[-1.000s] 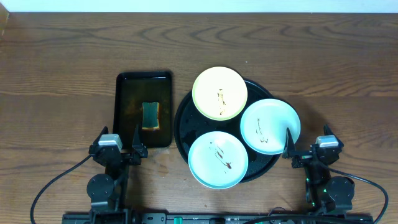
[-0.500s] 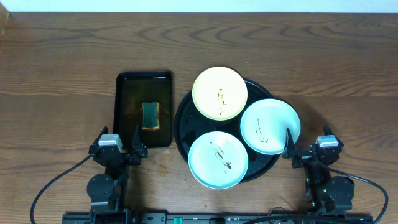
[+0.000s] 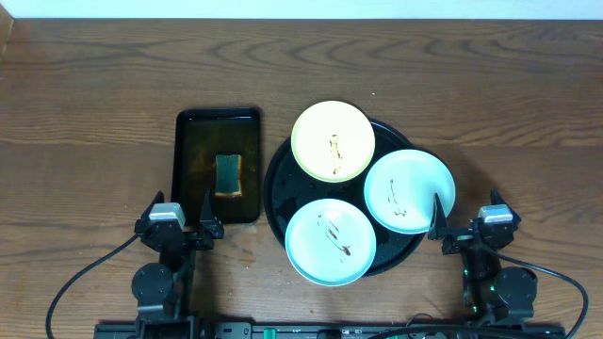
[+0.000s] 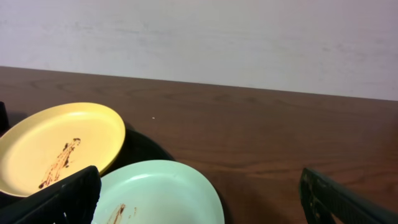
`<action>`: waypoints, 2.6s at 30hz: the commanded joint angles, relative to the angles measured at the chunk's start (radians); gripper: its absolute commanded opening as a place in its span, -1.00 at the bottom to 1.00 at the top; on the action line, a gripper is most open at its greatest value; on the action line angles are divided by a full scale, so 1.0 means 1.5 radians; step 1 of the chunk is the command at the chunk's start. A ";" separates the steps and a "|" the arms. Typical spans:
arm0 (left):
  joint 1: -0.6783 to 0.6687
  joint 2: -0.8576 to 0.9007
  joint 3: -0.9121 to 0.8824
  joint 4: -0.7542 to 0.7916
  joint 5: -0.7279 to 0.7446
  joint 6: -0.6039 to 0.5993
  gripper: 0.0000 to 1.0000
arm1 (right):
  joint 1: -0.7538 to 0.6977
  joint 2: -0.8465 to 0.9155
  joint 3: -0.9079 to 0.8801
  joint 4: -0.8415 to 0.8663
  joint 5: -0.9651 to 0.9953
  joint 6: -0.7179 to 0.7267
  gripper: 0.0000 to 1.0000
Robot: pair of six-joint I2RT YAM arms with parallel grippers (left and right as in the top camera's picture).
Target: Clean dirty plates on tray and stack at the side
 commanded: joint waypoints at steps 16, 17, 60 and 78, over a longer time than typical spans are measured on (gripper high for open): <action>0.004 -0.004 -0.007 -0.027 0.019 0.014 0.80 | -0.004 -0.001 -0.001 -0.003 -0.003 -0.008 0.98; 0.004 -0.004 -0.007 -0.027 0.019 0.014 0.80 | -0.004 -0.001 -0.001 -0.003 -0.003 -0.008 0.98; 0.004 0.650 0.603 -0.509 0.039 -0.069 0.80 | -0.005 0.671 0.550 -0.387 -0.021 0.115 0.99; -0.111 1.035 0.724 -0.429 -0.044 -0.053 0.63 | -0.004 0.671 0.550 -0.386 -0.021 0.115 0.98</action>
